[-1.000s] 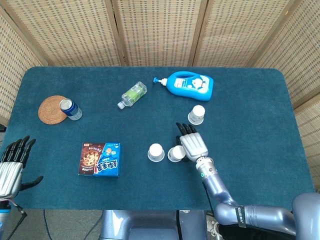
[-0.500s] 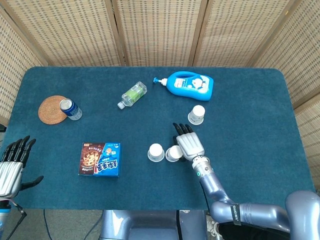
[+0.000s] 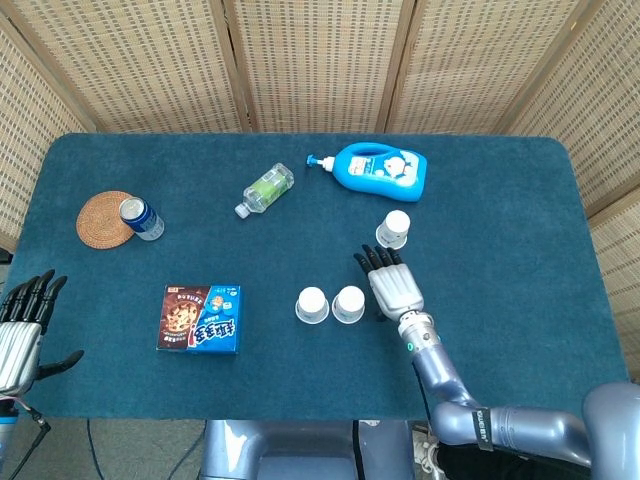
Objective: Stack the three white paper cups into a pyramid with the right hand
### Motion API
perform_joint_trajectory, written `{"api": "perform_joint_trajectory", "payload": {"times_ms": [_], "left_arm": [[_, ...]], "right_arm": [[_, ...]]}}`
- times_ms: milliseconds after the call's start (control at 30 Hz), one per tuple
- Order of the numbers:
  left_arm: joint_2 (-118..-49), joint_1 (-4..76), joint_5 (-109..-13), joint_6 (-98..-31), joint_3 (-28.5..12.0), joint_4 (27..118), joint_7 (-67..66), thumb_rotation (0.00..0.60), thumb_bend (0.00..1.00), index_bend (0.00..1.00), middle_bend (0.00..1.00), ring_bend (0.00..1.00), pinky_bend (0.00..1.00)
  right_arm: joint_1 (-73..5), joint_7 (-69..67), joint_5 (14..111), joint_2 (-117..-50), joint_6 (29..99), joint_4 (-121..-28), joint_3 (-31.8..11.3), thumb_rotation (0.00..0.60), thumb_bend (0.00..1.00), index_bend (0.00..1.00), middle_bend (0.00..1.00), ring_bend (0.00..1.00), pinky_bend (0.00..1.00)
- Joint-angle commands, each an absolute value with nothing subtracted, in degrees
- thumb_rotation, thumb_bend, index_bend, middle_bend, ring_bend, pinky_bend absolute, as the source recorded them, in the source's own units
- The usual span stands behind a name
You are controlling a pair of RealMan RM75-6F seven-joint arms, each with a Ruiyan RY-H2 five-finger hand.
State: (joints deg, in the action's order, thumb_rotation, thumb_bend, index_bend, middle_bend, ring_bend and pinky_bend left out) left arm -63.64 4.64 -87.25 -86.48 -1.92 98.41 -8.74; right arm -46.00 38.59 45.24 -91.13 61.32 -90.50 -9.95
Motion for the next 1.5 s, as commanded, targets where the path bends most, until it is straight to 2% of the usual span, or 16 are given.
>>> {"api": "perform_joint_trajectory", "payload": {"times_ms": [33,200,433,600,900,1500], "left_arm": [[-63.6,4.6,-87.3,-86.5,-1.9,98.4,-8.7,0.6,0.13,0.0,0.0,0.0,0.05],[-63.9,4.9,-86.8,-85.9,-2.0,98.3,-9.2,0.6,0.13,0.0,0.0,0.0,0.05],[-64.2,5.0,-86.3,-85.8,-2.2,98.2,-9.9,0.6,0.13,0.0,0.0,0.0,0.05],[-64.2,5.1,-85.6,-85.7,-2.6,98.1,-10.2,0.6,0.13,0.0,0.0,0.0,0.05],[-64.7,5.2,-84.4,-85.9,-3.4,97.6,-11.4,0.6,0.13,0.0,0.0,0.0,0.05],[-66.2,6.2,-81.3,-84.2,-4.3,96.3,-14.0,0.6,0.13,0.0,0.0,0.0,0.05]], "right_arm": [[-44.9,38.4,45.6,-88.6,62.4,-91.6,-9.5,0.6,0.15,0.09,0.0,0.0,0.11],[-44.5,37.0,45.1,-84.1,62.4,-92.1,-11.3,0.6,0.15,0.11,0.0,0.0,0.11],[-46.7,36.9,43.1,-82.3,59.8,-89.5,-13.8,0.6,0.15,0.15,0.0,0.0,0.11],[-49.4,36.8,40.1,-83.5,56.1,-84.4,-15.3,0.6,0.15,0.21,0.0,0.0,0.11],[-53.9,36.0,36.1,-86.7,49.8,-73.6,-16.9,0.6,0.15,0.25,0.0,0.0,0.11],[-58.2,31.1,35.3,-94.1,39.5,-54.6,-15.8,0.6,0.15,0.29,0.0,0.0,0.11]]}}
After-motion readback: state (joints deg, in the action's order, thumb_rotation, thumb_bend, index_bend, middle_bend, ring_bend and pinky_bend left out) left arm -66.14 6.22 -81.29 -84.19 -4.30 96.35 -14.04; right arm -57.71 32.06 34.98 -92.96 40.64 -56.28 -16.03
